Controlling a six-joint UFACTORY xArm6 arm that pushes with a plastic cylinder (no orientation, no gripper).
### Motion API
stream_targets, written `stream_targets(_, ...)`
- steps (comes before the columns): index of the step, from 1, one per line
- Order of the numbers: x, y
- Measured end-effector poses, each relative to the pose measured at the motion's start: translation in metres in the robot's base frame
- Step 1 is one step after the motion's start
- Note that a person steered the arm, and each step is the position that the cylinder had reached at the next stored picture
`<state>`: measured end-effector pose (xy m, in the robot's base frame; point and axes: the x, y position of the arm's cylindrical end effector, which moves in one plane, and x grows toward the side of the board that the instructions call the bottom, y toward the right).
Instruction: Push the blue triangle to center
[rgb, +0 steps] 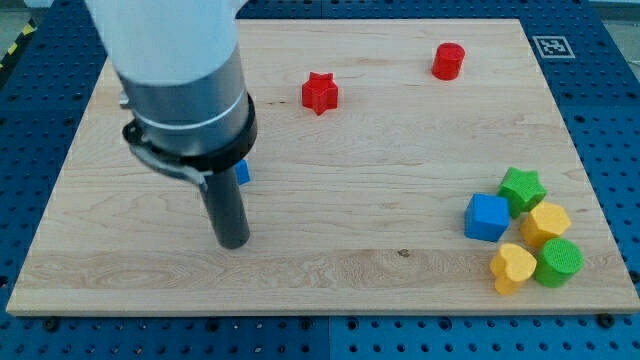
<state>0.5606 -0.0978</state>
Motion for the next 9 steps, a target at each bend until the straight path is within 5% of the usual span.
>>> stream_targets(2, -0.027, -0.084)
stream_targets(5, -0.041, -0.024)
stream_targets(9, -0.033, -0.054)
